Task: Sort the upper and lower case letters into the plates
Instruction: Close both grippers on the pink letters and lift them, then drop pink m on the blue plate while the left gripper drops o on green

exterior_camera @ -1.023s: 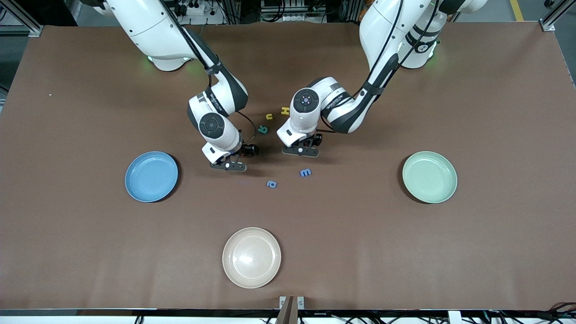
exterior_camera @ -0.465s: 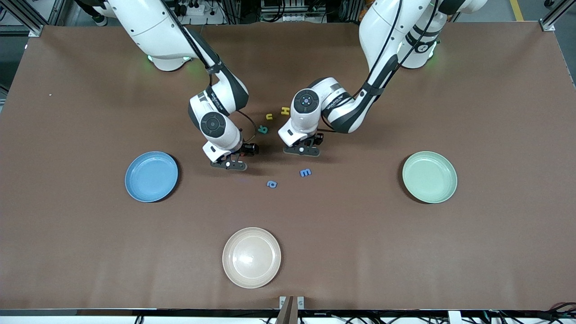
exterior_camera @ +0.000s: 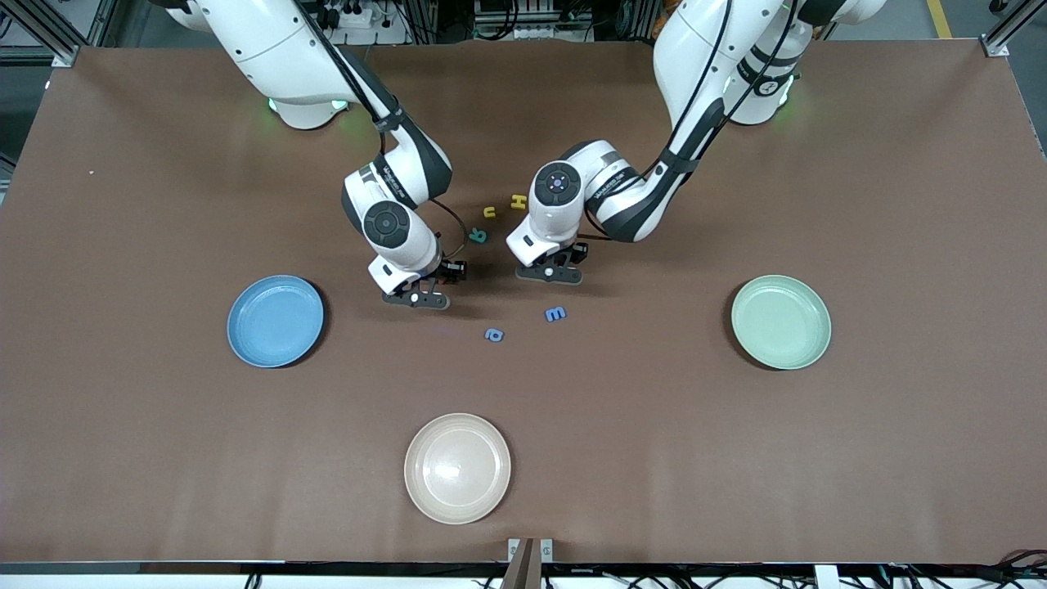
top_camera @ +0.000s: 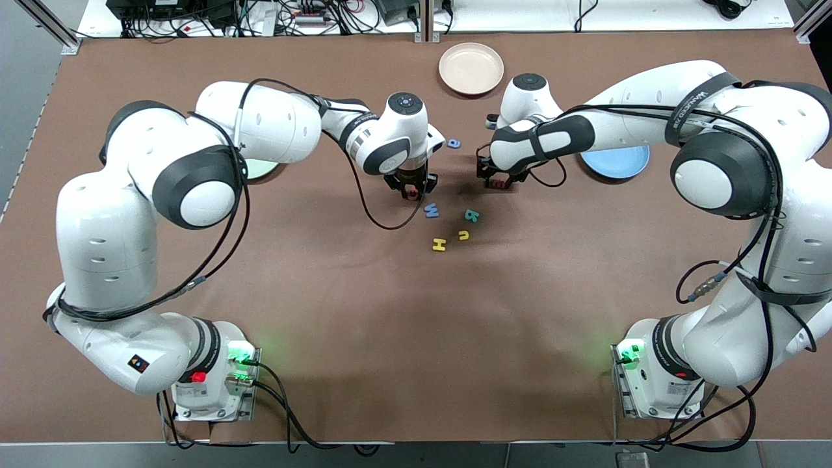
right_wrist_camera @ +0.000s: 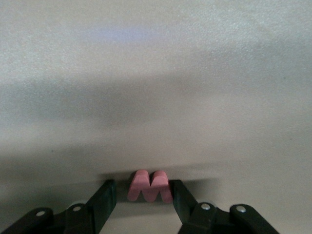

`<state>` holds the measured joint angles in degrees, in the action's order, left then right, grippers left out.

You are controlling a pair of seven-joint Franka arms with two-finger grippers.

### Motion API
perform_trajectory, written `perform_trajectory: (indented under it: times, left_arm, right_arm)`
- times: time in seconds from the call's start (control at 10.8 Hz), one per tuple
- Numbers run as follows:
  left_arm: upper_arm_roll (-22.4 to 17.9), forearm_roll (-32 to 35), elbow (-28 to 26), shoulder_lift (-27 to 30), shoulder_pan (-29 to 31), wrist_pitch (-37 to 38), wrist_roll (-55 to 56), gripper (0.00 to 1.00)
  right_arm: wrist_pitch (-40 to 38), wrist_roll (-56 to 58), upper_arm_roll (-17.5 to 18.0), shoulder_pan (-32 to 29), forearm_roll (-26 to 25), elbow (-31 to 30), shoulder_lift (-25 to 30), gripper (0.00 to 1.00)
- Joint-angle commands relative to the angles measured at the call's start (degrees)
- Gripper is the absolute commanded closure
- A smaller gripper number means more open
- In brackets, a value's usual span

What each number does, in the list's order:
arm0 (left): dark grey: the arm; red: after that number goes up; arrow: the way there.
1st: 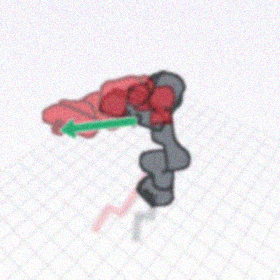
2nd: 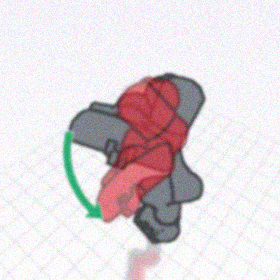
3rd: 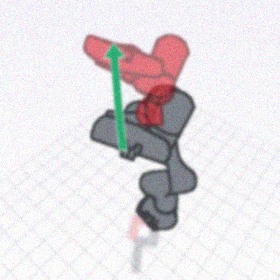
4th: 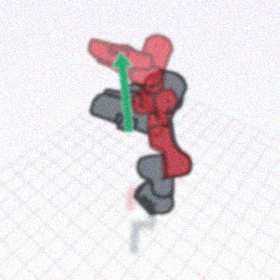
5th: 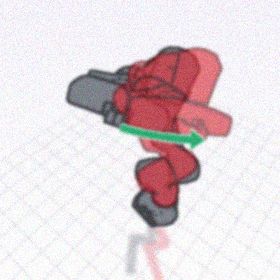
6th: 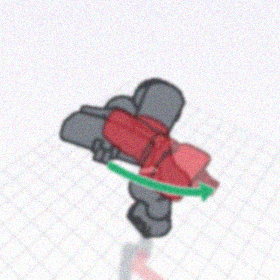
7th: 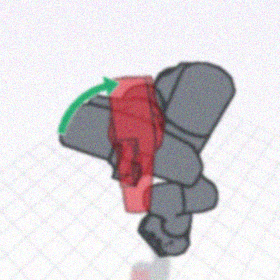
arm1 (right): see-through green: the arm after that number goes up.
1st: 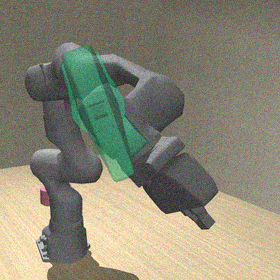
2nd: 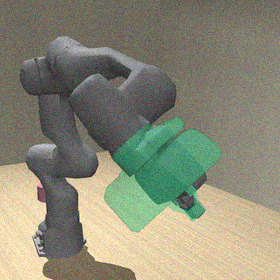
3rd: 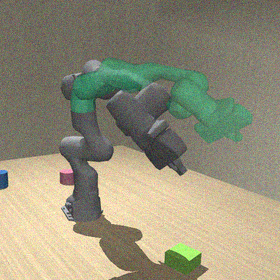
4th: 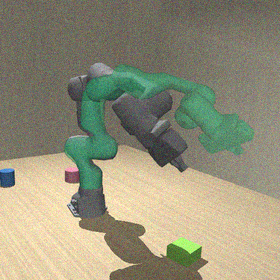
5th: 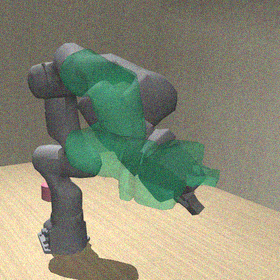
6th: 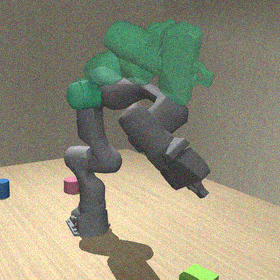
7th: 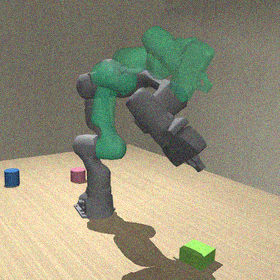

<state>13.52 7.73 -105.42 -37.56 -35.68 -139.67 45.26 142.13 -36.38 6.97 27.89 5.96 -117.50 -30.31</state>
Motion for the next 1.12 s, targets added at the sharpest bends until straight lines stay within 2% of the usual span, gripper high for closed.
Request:
perform_trajectory:
  times: [0.0, 0.09, 0.19, 0.56, 0.84, 1.02]
  left_arm:
    - [-0.25, 1.94, -0.58, 0.11, 0.18, -0.78, 2.29, 0.93]
    - [-0.34, 1.85, -0.49, 0.64, 0.35, -0.69, 2.29, 1.0]
    - [-0.34, 1.85, -0.4, 2.12, 1.22, -0.08, 2.2, 1.0]
    - [0.1, 1.94, -0.31, 11.6, 9.46, 6.59, -0.5, 1.0]
    - [0.19, 1.85, -0.23, 16.1, 18.17, 11.69, -13.31, 1.0]
    - [0.19, 1.85, -0.4, 17.07, 23.53, 14.68, -21.92, 1.0]
  right_arm:
    - [1.3, -0.1, -0.29, 0.41, 0.72, -1.24, -0.36, 0.71]
    - [1.31, -0.01, -0.29, 0.41, 0.72, -1.24, -0.27, 0.84]
    - [1.31, 0.08, -0.29, 0.41, 0.72, -1.24, -0.27, 1.0]
    - [0.0, -0.36, -0.2, -0.03, 0.72, -0.71, 1.48, 1.0]
    - [-8.93, 1.39, -0.29, -1.61, 0.72, 3.05, 5.08, 1.0]
    - [-13.08, 5.94, -0.38, -5.2, 0.72, 2.98, 8.15, 1.0]
